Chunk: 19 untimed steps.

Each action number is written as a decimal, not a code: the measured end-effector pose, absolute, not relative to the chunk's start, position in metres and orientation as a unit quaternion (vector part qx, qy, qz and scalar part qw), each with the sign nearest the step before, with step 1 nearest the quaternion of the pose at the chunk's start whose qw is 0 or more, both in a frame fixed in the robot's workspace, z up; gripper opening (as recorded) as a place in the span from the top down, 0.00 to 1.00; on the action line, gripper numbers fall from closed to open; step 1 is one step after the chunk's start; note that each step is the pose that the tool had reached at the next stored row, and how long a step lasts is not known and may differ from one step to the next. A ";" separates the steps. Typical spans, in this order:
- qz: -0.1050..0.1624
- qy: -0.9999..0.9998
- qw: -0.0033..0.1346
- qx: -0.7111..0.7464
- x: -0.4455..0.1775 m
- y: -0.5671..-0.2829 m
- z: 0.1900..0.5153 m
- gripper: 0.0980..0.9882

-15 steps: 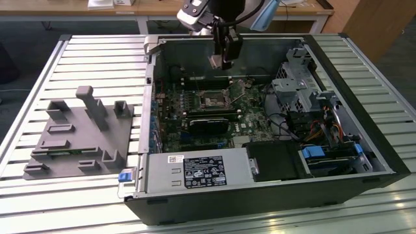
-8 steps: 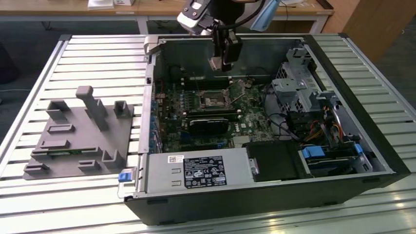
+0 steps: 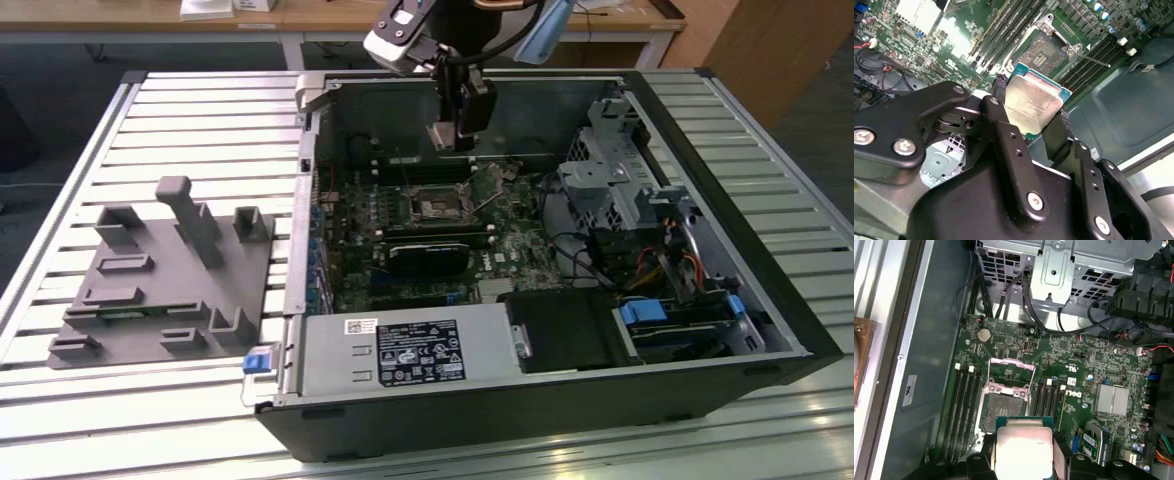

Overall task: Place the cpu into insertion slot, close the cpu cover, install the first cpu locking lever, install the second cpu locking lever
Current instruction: 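Place the cpu into insertion slot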

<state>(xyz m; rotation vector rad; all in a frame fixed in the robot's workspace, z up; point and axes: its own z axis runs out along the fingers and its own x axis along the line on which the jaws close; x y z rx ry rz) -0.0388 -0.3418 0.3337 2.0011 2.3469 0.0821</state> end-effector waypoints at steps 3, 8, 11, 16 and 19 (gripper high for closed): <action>0.026 0.760 0.028 0.649 -0.039 -0.342 0.332 0.50; 0.026 0.754 0.029 0.656 -0.039 -0.342 0.330 0.50; 0.025 0.743 0.029 0.669 -0.039 -0.342 0.329 0.50; 0.024 0.717 0.030 0.696 -0.039 -0.342 0.328 0.50; 0.023 0.698 0.031 0.715 -0.039 -0.342 0.327 0.50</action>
